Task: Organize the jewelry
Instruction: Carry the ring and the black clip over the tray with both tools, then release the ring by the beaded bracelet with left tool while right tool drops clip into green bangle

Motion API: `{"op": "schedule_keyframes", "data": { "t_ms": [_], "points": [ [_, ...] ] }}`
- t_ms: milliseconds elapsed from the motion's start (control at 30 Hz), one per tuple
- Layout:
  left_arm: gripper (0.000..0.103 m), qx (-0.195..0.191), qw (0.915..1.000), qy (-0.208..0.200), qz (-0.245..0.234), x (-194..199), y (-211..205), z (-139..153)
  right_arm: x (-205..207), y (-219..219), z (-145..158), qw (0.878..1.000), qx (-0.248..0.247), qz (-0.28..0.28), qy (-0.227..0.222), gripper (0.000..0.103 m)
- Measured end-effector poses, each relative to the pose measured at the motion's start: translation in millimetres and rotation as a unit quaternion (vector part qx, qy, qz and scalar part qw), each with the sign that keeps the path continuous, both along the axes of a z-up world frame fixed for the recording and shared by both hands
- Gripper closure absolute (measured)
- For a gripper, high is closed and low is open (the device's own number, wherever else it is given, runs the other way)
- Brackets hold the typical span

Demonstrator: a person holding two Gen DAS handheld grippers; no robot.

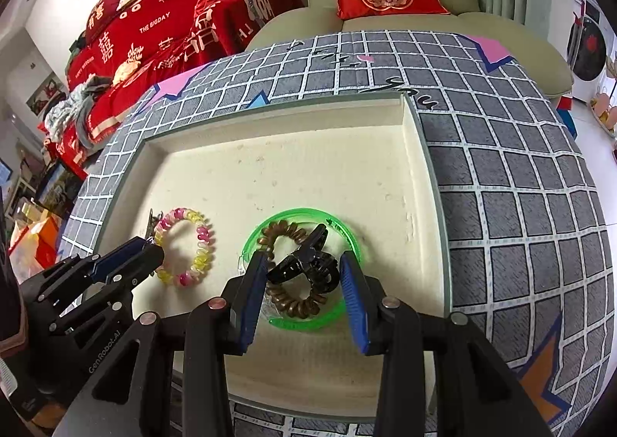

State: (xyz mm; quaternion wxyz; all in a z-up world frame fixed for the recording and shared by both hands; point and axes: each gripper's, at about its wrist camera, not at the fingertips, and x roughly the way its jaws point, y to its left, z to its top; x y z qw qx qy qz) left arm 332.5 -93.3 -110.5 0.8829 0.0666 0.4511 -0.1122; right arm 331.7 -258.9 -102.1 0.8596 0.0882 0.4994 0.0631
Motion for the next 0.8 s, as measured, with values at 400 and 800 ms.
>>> {"op": "schedule_keyframes", "data": {
  "t_ms": [400, 800],
  "points": [
    [0.074, 0.006, 1.0, -0.006, 0.004, -4.3, -0.5, 3.7, -1.7, -3.5, 5.1, 1.0, 0.012, -0.008, -0.01, 0.037],
    [0.073, 0.009, 0.9997, -0.021, -0.009, -8.8, -5.6, 12.9, -17.7, -25.7, 27.7, 0.996, 0.068, -0.041, -0.029, 0.032]
  ]
}}
